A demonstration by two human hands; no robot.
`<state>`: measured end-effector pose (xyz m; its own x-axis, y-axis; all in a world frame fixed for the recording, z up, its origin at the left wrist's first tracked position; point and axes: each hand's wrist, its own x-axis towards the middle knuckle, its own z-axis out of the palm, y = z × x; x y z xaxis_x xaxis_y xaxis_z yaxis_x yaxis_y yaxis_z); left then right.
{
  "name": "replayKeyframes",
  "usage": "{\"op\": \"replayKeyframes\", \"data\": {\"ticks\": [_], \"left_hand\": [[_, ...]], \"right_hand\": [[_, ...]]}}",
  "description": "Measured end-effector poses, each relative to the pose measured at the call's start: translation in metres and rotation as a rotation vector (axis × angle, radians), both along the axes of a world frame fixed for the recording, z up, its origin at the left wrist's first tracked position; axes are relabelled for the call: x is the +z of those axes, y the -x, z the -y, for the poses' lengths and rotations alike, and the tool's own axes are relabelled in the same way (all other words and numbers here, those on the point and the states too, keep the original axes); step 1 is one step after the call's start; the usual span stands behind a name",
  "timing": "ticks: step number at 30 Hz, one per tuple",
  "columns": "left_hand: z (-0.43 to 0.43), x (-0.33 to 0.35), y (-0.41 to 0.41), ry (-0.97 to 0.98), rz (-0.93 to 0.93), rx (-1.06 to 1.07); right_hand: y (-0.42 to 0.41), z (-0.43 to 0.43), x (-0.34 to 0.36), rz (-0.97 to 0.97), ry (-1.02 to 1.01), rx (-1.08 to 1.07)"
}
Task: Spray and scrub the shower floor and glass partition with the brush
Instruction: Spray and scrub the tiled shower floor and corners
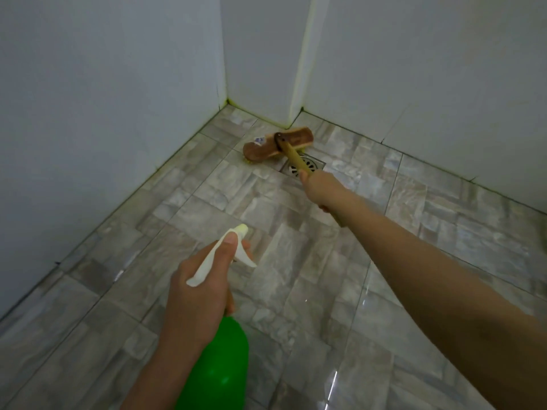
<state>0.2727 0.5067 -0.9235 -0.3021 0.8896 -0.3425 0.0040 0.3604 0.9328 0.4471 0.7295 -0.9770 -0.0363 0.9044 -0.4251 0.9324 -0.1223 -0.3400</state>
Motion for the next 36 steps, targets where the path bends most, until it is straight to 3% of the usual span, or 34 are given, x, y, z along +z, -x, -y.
{"op": "replayKeyframes", "data": {"ticks": [7,12,16,25,32,36], "left_hand": [[0.014,-0.004,0.028,-0.002,-0.013,0.054],[0.021,-0.005,0.066,0.022,-0.095,0.076],[0.025,0.011,0.11,-0.021,-0.145,0.126],[0.066,0.055,0.181,-0.015,-0.234,0.036],[0.129,0.045,0.201,-0.039,-0.232,0.047],[0.174,0.034,0.204,-0.065,-0.18,0.104]], "right_hand": [[-0.015,0.139,-0.036,0.036,-0.003,0.001],[0.05,0.081,-0.037,0.099,-0.087,0.315],[0.109,0.025,-0.019,0.018,-0.029,0.329],[0.014,0.192,0.011,0.182,0.062,0.374],[0.157,0.161,0.013,0.169,-0.016,0.476],[0.137,0.213,0.017,0.239,0.006,0.514]]}}
